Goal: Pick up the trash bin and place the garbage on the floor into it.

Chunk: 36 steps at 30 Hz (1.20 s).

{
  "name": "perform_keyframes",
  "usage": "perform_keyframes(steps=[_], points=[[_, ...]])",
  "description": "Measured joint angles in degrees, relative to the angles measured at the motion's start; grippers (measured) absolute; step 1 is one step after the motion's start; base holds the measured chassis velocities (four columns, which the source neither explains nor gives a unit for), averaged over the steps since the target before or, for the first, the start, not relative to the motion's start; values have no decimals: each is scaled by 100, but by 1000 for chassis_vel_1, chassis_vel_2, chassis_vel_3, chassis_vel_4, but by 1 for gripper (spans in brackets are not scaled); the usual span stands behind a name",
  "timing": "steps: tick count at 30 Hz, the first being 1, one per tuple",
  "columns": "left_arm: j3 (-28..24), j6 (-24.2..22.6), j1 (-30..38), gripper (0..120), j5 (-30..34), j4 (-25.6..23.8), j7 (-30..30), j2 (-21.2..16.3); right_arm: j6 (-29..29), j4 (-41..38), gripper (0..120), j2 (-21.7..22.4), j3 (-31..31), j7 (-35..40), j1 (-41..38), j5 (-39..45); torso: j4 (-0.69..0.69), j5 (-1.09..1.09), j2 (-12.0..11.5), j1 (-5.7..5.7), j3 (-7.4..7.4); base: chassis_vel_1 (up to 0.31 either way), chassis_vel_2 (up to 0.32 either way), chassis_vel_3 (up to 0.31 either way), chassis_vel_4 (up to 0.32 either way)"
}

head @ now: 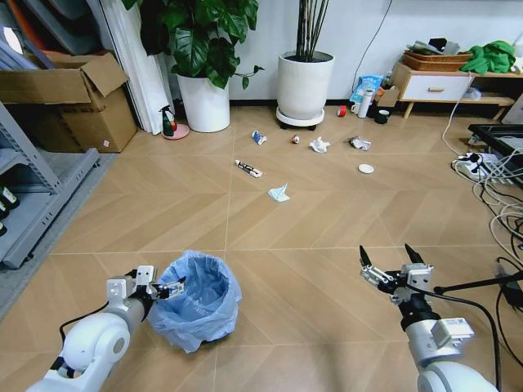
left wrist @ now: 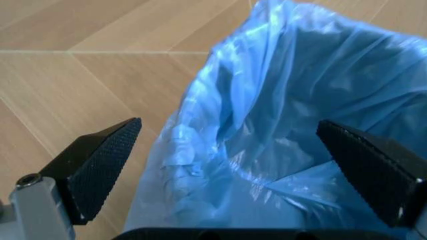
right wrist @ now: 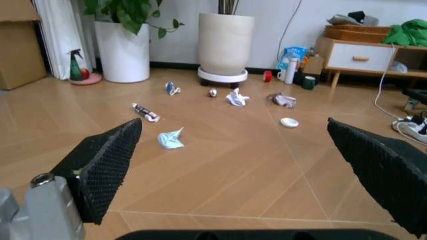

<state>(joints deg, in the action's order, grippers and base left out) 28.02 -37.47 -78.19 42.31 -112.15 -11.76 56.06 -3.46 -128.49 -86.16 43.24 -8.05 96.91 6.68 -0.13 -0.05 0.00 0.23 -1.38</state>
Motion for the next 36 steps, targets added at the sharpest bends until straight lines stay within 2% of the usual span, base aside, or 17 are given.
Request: perform_keyframes(steps=[15,23,27,29,31,33,36], points=[[-121,-38,357,97,66,596,167,5,0,71,100,-28,0,21,-103,-37,0,1,0,-1,0,0,0,0,0],[-191,-103,478,79,84,797,224,17,4,109,100,-56,15,28,-113,-38,0,1,0,-1,0,0,0,0,0],[-196,-115,513,61,108,859,241,1,54,144,100,-72,31,31,-103,-41,0,1,0,-1,0,0,0,0,0],[-197,-117,516,59,114,863,243,1,57,147,100,-73,32,31,-103,-41,0,1,0,-1,0,0,0,0,0],[-208,-119,534,46,124,896,246,6,62,162,100,-77,32,34,-111,-42,0,2,0,-1,0,0,0,0,0],[-212,-113,541,44,124,908,246,9,62,162,100,-79,32,35,-115,-42,0,2,0,-1,0,0,0,0,0],[-224,-102,548,29,124,930,251,19,58,163,100,-81,27,48,-143,-41,0,3,0,-1,1,0,0,0,0]])
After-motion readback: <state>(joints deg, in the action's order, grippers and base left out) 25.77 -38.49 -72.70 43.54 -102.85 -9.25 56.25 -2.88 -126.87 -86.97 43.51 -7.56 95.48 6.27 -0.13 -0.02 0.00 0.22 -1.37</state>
